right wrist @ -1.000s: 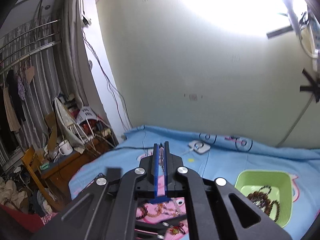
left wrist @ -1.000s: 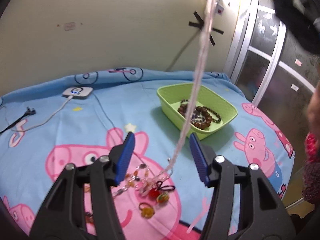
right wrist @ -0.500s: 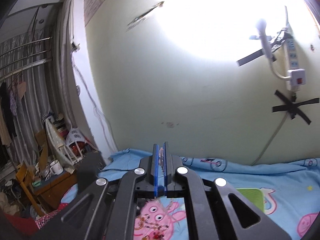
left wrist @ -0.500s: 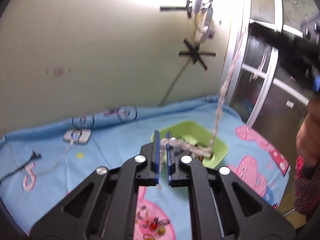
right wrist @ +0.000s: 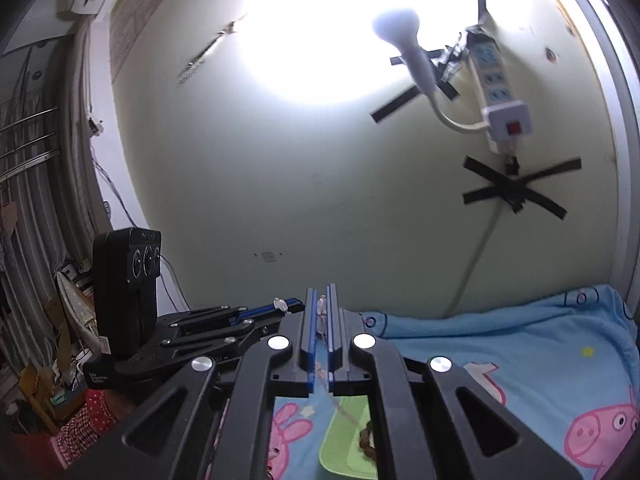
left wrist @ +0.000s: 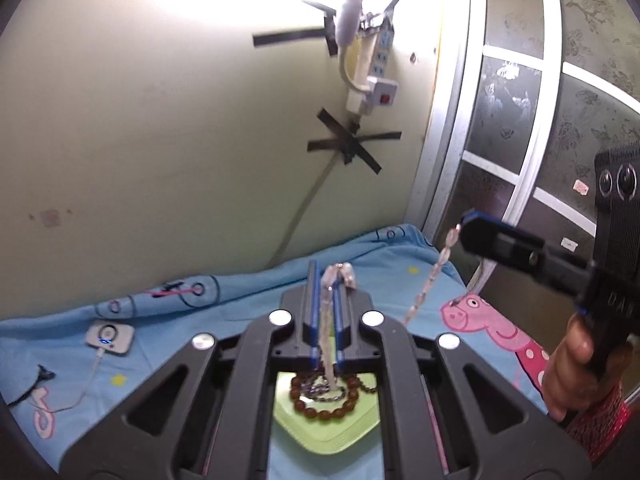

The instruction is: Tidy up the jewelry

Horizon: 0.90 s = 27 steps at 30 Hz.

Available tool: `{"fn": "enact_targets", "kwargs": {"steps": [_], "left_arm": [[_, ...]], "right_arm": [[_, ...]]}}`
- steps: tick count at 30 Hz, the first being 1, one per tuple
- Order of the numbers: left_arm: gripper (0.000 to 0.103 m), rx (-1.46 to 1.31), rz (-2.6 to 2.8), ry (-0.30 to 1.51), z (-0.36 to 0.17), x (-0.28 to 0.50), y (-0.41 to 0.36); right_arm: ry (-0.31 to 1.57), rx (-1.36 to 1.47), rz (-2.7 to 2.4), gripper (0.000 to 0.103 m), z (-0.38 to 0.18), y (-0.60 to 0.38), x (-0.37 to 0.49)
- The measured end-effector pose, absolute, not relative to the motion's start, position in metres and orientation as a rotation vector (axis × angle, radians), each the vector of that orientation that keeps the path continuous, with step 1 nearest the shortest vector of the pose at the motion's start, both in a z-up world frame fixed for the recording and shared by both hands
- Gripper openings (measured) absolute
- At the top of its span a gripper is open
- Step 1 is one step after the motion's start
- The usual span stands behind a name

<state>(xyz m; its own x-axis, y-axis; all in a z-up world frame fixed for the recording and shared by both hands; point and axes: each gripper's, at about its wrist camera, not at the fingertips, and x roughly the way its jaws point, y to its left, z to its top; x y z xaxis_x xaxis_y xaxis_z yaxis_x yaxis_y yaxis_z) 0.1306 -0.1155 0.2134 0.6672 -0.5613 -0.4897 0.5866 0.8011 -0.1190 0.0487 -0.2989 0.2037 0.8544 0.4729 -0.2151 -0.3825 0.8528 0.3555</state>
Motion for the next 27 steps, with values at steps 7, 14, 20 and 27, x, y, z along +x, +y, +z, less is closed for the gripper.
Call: {"fn": "enact_targets", "kwargs": {"steps": [7,14,20,27], "left_arm": [[0.006,0.091,-0.644,0.654,0.164,0.151,-0.143],[0.045,0.188,-0.496,0.835,0.104,0.178,-0.154],[0.045,0.166,-0.428,0.868,0.102,0.178,-0.122],[0.046,0.109,-0.405,0.781,0.139,0.154,-0.069]], "right_arm": [[0.408,0.361,0.409,0.0,0.149,-0.319,0.071],[0.561,0.374,0.4,0.0,0.084,-0.307,0.107],[0.604,0.428,0.384,0.005,0.068,-0.308,0.118],[0.532,0.438,0.44,0.015,0.092,-0.295,0.096]]}}
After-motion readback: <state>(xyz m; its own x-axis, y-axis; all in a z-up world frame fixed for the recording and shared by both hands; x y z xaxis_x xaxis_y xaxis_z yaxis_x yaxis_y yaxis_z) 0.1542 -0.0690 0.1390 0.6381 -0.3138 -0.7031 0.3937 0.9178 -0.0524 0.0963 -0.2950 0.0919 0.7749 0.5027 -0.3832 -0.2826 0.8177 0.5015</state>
